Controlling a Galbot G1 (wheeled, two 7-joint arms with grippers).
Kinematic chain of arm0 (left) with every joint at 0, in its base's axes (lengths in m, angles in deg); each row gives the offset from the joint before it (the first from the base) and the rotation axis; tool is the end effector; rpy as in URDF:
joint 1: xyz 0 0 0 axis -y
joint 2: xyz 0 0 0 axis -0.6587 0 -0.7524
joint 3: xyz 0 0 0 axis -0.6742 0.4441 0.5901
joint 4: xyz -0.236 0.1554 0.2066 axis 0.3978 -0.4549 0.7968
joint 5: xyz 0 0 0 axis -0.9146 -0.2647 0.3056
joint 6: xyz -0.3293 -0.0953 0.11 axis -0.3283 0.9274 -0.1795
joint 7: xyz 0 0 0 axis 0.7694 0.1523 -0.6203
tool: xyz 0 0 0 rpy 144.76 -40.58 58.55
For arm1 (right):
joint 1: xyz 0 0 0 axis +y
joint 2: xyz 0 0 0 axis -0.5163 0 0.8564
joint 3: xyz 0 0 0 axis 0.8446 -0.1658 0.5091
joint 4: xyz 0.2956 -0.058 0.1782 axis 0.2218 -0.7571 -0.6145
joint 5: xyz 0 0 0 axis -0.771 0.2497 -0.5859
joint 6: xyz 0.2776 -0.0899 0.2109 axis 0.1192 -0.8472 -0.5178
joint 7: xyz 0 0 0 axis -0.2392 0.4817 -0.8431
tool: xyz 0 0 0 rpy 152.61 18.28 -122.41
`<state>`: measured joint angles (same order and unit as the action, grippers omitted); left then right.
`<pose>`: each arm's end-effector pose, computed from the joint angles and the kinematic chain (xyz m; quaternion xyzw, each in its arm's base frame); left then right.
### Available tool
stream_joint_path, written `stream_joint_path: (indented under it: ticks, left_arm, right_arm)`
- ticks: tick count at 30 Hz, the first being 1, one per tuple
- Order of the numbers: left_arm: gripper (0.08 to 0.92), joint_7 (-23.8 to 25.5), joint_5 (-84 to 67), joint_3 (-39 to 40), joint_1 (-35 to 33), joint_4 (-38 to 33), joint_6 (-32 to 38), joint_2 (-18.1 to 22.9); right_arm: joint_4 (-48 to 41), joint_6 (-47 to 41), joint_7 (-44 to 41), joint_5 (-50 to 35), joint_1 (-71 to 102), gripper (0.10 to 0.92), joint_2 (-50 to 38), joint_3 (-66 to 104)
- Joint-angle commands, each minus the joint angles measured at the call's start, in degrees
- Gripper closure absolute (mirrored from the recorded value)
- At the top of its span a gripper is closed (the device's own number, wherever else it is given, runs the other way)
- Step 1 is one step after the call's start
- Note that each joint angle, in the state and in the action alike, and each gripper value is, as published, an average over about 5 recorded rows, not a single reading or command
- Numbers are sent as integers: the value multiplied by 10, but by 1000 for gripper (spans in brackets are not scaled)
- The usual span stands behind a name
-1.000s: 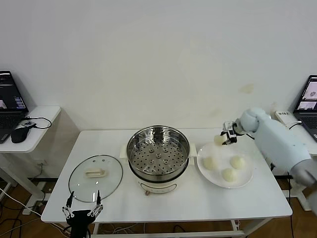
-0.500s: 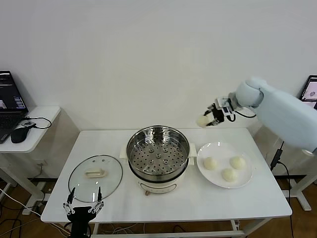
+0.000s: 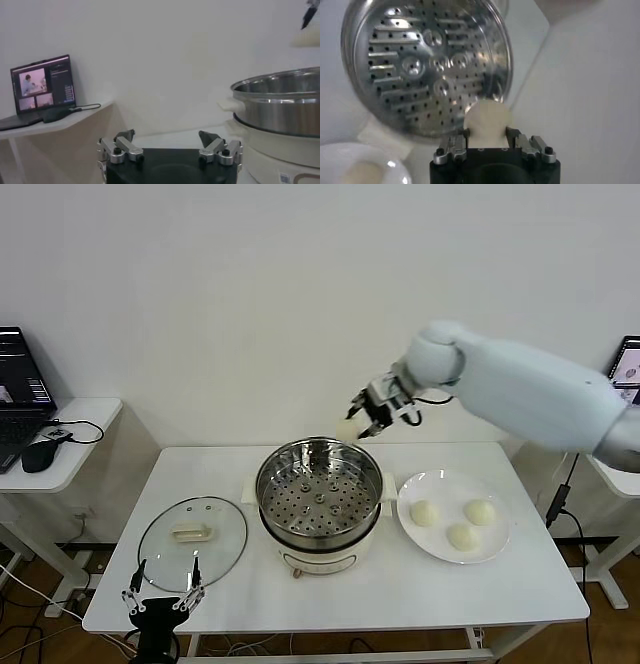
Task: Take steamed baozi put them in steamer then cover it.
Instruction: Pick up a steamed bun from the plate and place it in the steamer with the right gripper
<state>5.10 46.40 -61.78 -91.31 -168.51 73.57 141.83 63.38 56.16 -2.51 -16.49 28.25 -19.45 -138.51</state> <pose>0.1204 0.0455 -0.3234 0.0854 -0.9901 -0.1029 0.0418 0.5730 0.0686 -0.0230 0.5709 -0.4425 0.6855 0.0913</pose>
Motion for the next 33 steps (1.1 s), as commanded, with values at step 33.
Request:
stream_joint_path:
  ticks: [33]
  left_arm:
    - [177,-1,3,3,6,8,4,7]
  right_arm:
    - [-160,229,96,261,119,515,138,6]
